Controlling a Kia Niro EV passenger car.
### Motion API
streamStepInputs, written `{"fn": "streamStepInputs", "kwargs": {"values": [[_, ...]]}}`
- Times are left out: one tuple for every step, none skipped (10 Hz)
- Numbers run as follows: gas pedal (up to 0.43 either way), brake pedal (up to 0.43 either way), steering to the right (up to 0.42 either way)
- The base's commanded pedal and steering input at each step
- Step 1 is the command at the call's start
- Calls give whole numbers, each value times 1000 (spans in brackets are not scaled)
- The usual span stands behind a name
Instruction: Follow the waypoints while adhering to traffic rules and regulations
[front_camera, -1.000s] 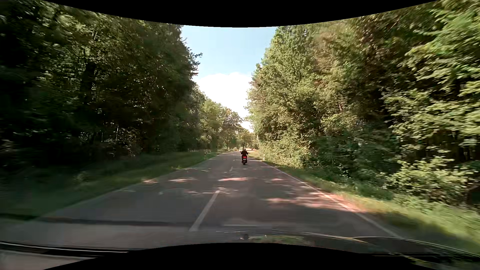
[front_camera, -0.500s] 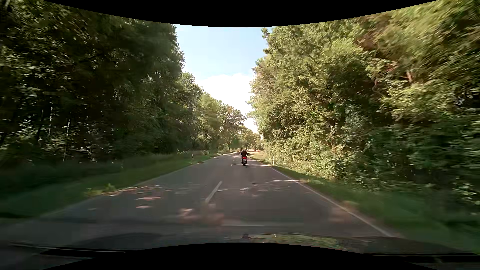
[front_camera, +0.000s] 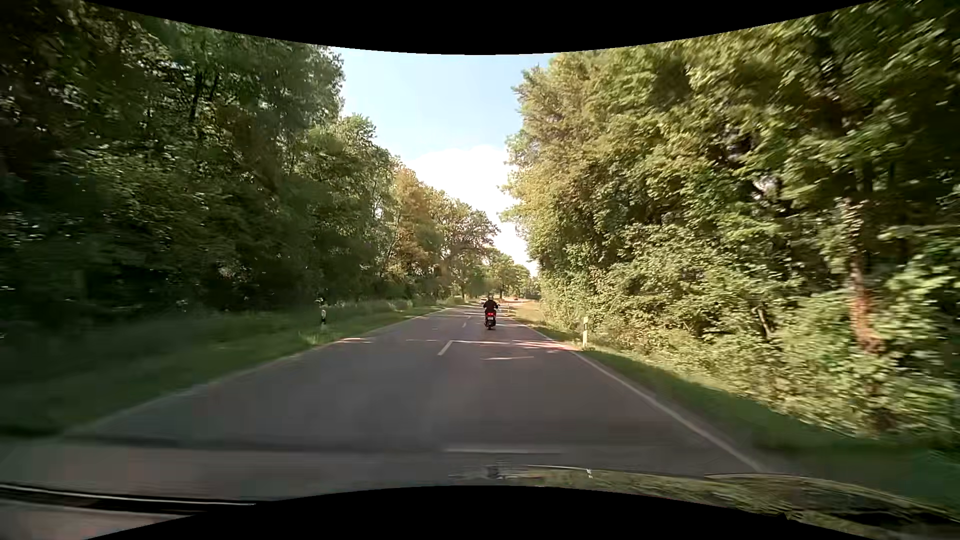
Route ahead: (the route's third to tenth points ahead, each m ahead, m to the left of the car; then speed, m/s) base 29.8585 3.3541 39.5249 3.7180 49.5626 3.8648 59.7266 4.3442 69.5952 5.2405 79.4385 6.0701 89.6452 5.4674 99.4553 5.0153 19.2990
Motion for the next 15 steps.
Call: {"fn": "streamStepInputs", "kwargs": {"values": [[240, 6, -9], [209, 6, -9], [189, 6, -9], [177, 6, -9], [177, 6, -9], [177, 6, -9], [177, 6, -9], [177, 6, -7], [177, 6, -5], [177, 6, -5], [177, 6, -5], [177, 6, -5], [177, 6, -5], [177, 6, -5], [177, 6, -5]]}}
